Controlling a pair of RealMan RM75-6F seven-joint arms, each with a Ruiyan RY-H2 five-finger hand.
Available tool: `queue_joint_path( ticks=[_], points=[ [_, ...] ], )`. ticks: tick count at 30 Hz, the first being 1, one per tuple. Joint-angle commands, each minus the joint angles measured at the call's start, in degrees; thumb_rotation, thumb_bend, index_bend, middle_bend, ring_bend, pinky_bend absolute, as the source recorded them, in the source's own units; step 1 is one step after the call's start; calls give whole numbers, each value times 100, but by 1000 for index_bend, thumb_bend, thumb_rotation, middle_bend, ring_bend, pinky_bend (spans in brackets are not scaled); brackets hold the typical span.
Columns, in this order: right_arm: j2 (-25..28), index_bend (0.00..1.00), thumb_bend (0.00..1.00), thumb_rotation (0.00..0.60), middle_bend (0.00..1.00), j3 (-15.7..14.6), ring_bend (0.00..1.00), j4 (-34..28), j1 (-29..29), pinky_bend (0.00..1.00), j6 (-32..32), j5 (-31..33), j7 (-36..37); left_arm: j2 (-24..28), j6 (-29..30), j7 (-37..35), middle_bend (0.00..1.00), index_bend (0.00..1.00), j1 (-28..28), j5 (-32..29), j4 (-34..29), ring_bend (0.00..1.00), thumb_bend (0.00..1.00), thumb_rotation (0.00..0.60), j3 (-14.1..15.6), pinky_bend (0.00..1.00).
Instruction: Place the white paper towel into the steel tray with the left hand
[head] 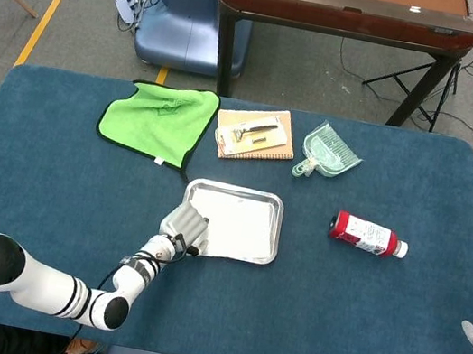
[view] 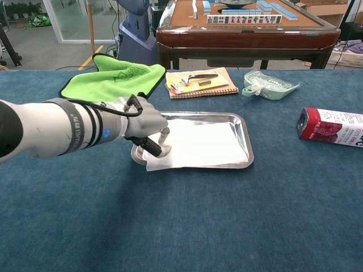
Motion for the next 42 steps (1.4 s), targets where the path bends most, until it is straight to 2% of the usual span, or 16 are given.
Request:
queue_joint_path(
  ticks=[1,25,36,42],
  points=[
    [-2,194,112,600,209,3,112,5,-2,200,2,7,2,-60,-21,-6,1000,259,9,45,96,1000,427,37,-20,1000],
    [44,194,112,600,209,21,112,-19,-49,200,51,50,-4,-336,-247,13,1000,254,80,109,847,1000,427,38,-191,1000],
    [49,194,112,600,209,24,112,-36,-53,201,52,48,-21,-303,-222,45,1000,254,140,164,891,1000,427,39,-222,1000],
    [59,194,112,600,209,29,112,-44,-57,200,70,35,-23,-50,-81,-231,1000,243,281,363,524,1000,427,40,-350,1000]
  ],
)
